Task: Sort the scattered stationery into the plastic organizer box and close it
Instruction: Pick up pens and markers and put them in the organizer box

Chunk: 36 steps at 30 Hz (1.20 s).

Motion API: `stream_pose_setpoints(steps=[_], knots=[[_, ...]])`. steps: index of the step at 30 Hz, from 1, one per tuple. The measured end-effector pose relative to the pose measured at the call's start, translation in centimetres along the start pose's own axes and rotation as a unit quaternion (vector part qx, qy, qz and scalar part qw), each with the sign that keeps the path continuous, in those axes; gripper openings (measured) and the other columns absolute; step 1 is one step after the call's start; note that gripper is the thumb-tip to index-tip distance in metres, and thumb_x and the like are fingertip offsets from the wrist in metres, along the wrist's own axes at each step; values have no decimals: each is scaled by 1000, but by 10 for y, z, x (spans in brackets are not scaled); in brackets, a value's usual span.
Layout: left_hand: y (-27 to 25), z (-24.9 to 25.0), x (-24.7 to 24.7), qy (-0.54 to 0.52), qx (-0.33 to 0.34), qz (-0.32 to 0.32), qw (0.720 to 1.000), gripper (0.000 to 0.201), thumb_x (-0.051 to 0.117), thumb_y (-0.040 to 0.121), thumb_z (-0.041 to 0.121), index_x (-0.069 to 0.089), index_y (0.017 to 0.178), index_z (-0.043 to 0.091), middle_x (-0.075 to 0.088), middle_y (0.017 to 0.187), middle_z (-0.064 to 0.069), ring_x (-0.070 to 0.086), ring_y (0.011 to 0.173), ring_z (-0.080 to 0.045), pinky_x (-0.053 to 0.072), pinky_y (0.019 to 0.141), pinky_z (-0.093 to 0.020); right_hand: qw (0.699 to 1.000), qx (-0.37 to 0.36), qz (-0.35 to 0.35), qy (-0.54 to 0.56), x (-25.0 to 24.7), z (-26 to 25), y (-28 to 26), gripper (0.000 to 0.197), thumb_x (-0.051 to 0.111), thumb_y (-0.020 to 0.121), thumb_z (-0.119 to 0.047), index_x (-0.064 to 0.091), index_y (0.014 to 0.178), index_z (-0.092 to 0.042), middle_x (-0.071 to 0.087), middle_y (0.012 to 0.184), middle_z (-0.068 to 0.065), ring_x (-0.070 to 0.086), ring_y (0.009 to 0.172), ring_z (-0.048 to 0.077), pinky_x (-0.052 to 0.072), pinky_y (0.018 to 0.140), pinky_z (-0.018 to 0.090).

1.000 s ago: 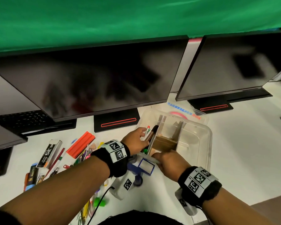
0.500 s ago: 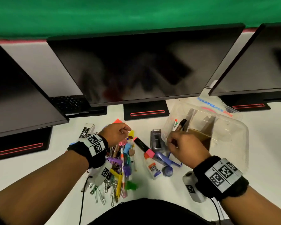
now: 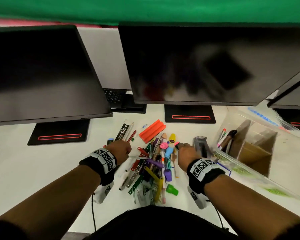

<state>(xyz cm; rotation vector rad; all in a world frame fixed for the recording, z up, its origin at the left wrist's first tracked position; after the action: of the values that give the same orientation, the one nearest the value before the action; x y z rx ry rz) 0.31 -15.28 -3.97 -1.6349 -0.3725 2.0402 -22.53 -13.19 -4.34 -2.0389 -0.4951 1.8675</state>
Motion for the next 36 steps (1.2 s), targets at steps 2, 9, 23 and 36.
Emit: stream_pose_setpoints(steps=[2, 9, 23, 36], knots=[[-2, -1, 9, 9, 8, -12, 1000, 35, 55, 88, 21, 56, 123, 19, 53, 130, -4, 51, 121, -21, 40, 102, -30, 999, 34, -18, -16, 9, 4, 7, 43, 40, 92, -16, 36, 134, -3, 47, 133, 17, 46, 124, 31, 40, 101, 37], [8, -24, 8, 31, -34, 6, 999, 30, 51, 89, 25, 55, 118, 19, 57, 125, -5, 56, 113, -24, 45, 95, -33, 997, 66, -19, 42, 16, 5, 18, 37, 42, 93, -18, 38, 127, -4, 48, 128, 19, 52, 116, 34, 46, 96, 39], [23, -13, 30, 49, -54, -42, 996, 40, 56, 87, 17, 39, 121, 5, 62, 113, -13, 63, 102, -27, 48, 73, -30, 983, 102, -32, 152, 29, 6, 10, 27, 49, 90, -17, 47, 114, -5, 61, 118, 16, 59, 109, 31, 47, 84, 33], [23, -23, 41, -58, -118, -20, 991, 45, 41, 93, 6, 32, 137, 2, 55, 128, -19, 56, 116, -31, 47, 97, -37, 959, 159, -13, 233, 17, 26, 3, 34, 51, 87, -25, 52, 114, -3, 61, 115, 15, 60, 104, 32, 46, 78, 30]])
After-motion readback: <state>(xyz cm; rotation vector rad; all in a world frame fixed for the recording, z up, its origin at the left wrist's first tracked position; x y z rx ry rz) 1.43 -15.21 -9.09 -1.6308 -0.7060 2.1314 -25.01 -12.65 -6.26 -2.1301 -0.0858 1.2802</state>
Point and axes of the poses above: each hand's wrist, its own y-axis towards the middle knuckle, its own x-axis out of the palm, z = x × y, the point moved 10 cm from there along y, towards the middle knuckle
